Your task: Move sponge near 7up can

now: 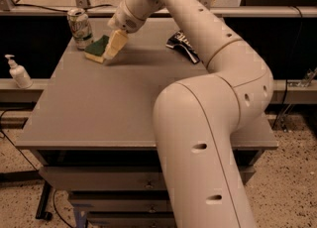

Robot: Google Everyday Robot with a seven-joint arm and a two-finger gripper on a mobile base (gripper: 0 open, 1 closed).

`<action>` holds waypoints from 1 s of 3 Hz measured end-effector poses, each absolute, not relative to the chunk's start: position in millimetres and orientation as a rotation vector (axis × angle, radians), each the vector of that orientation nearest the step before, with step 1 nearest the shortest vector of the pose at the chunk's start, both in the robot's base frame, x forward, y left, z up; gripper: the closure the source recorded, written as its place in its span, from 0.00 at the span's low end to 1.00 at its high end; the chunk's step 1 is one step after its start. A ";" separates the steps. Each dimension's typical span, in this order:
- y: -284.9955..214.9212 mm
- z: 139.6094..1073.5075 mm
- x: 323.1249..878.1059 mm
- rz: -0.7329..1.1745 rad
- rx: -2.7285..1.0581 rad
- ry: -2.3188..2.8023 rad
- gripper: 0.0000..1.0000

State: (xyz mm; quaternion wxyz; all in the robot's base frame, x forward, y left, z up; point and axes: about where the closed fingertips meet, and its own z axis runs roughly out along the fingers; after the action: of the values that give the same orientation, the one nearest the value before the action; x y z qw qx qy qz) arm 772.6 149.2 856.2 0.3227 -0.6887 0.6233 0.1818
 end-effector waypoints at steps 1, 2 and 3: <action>149.1 859.0 772.6 0.469 -1.806 1.635 0.00; 141.2 876.7 765.9 0.482 -1.770 1.629 0.00; 115.7 910.6 744.0 0.512 -1.677 1.614 0.00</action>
Offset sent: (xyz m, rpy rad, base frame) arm -0.0236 -0.0274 0.0551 0.0847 -0.0262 -0.0500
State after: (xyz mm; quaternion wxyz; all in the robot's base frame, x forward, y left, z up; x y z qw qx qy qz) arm 744.0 115.7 910.6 0.3703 -0.6536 0.6292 0.1996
